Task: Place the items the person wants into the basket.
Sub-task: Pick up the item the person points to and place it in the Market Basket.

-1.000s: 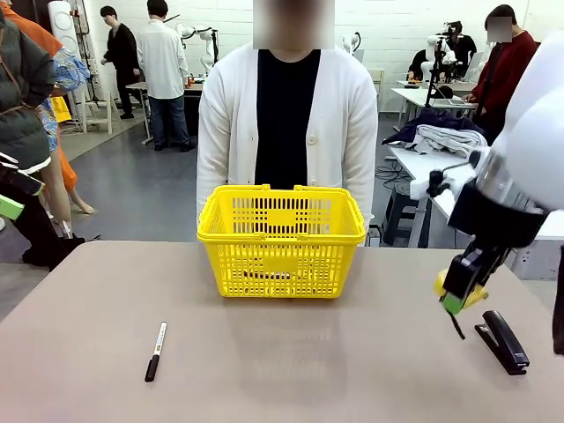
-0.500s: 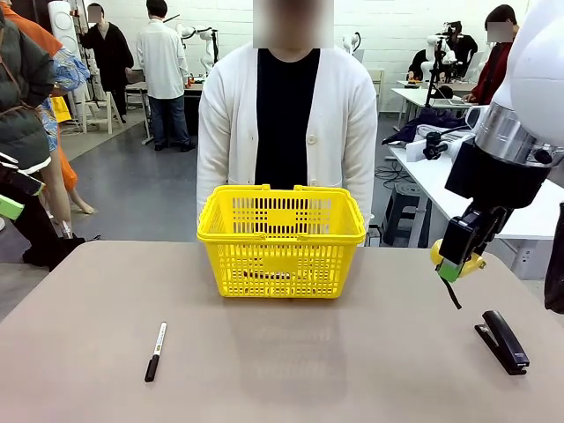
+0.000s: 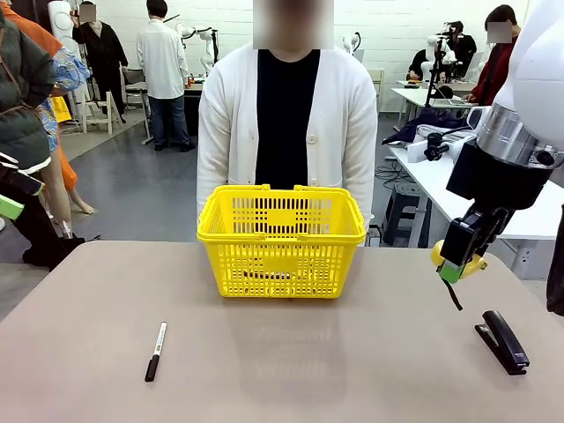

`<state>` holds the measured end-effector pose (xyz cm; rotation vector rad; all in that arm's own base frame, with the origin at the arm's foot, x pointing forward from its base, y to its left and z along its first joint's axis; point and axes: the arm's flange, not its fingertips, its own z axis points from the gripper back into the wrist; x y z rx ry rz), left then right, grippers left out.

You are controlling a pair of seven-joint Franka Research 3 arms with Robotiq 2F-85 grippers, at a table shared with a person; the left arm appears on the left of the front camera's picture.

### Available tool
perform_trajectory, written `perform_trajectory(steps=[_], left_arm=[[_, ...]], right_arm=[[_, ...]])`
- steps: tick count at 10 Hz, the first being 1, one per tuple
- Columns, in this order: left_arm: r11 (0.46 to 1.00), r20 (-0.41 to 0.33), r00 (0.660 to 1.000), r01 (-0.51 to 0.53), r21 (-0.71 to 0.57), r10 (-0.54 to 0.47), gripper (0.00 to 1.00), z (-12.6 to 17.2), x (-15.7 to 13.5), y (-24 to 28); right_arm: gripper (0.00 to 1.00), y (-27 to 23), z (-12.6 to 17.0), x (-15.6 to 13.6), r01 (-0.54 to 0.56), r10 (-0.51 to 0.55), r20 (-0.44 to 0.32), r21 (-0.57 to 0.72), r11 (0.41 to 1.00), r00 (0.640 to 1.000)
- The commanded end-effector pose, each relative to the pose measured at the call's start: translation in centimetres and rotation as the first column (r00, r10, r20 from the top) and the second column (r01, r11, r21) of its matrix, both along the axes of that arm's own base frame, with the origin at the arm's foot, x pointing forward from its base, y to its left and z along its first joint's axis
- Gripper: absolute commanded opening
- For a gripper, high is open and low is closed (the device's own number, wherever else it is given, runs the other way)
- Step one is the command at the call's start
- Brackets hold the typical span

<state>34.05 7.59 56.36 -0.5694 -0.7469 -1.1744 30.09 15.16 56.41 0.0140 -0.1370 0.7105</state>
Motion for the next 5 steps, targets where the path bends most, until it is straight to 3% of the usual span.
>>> perform_trajectory(steps=[1,3,5], left_arm=[[1.0,0.014,1.0,0.01,-0.018,-0.01,1.0,0.0,0.0,0.2],[1.0,0.014,1.0,0.01,-0.018,-0.01,1.0,0.0,0.0,0.2],[1.0,0.014,1.0,0.01,-0.018,-0.01,1.0,0.0,0.0,0.2]], right_arm=[[0.65,0.6,2.0,1.7,-0.174,0.174,-0.016,0.01,0.985,0.985],[0.65,3.1,4.8,7.3,-0.421,0.419,-0.061,-0.015,0.907,0.906],[0.65,7.4,5.5,14.6,-0.558,0.554,-0.081,-0.029,0.829,0.828]])
